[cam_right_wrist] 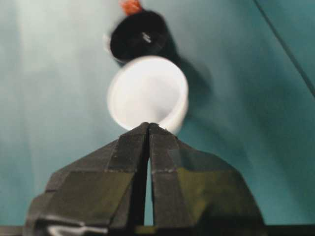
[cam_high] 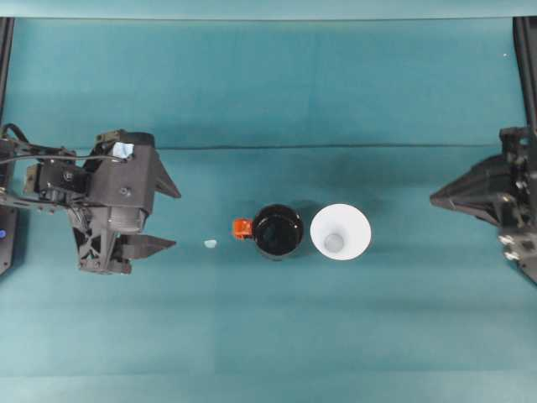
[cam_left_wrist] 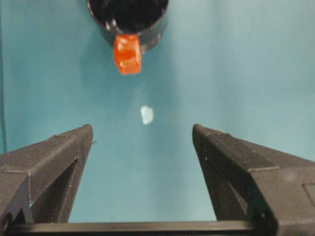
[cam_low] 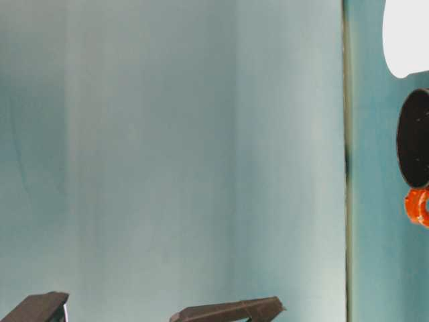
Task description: Put the paper cup into the moved red handle cup holder.
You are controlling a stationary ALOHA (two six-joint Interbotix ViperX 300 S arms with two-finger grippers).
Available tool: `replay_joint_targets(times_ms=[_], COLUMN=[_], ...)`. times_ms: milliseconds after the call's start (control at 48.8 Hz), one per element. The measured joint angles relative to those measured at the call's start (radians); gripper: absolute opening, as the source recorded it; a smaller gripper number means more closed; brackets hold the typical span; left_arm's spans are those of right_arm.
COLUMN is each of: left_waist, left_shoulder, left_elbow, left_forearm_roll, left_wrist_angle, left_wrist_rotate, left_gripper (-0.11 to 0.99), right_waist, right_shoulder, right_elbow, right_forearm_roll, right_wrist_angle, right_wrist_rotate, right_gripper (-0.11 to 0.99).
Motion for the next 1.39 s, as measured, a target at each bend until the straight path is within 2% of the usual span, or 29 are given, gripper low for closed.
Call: replay_joint_targets(times_ms=[61,102,184,266,348,533,594,799,1107,1291,1394], left_waist=[0.000,0.000,-0.002,0.000,0.000,0.000,0.000,-0.002,0.000,-0.002,0.000], left_shoulder=[-0.002,0.000,-0.002,0.000,-0.002,-0.002,-0.002,-0.002,-0.002,-0.002,-0.002], left_elbow=[0.002,0.005,0.009,0.014,0.015,0.015,0.017,0.018,0.034,0.038,0.038], left_forearm_roll=[-0.002,0.000,0.000,0.000,0.000,0.000,0.000,0.000,0.000,0.000,0.000], left_wrist_angle=[-0.002,-0.003,-0.003,-0.003,-0.003,-0.003,-0.003,-0.003,-0.003,-0.003,-0.003], left_wrist_rotate=[-0.002,0.000,0.000,-0.002,-0.002,-0.002,-0.002,0.000,-0.014,-0.015,-0.015], left_gripper=[0.90,0.90,0.90,0.90,0.90,0.90,0.90,0.90,0.90,0.90,0.90], right_waist=[-0.018,-0.025,-0.026,-0.028,-0.028,-0.028,-0.028,-0.031,-0.040,-0.040,-0.040], right_shoulder=[0.032,0.055,0.107,0.160,0.206,0.319,0.351,0.509,0.821,0.913,0.933], right_elbow=[-0.025,-0.041,-0.077,-0.101,-0.117,-0.160,-0.175,-0.261,-0.371,-0.410,-0.419], right_forearm_roll=[0.000,0.000,0.000,-0.003,-0.003,-0.003,-0.003,-0.003,-0.005,-0.005,-0.005], right_wrist_angle=[0.037,0.055,0.081,0.091,0.094,0.100,0.103,0.132,0.187,0.183,0.181], right_wrist_rotate=[0.025,0.038,0.048,0.048,0.049,0.054,0.054,0.054,0.054,0.054,0.054], right_gripper=[-0.06,-0.04,0.01,0.11,0.28,0.82,0.92,0.91,0.91,0.89,0.84])
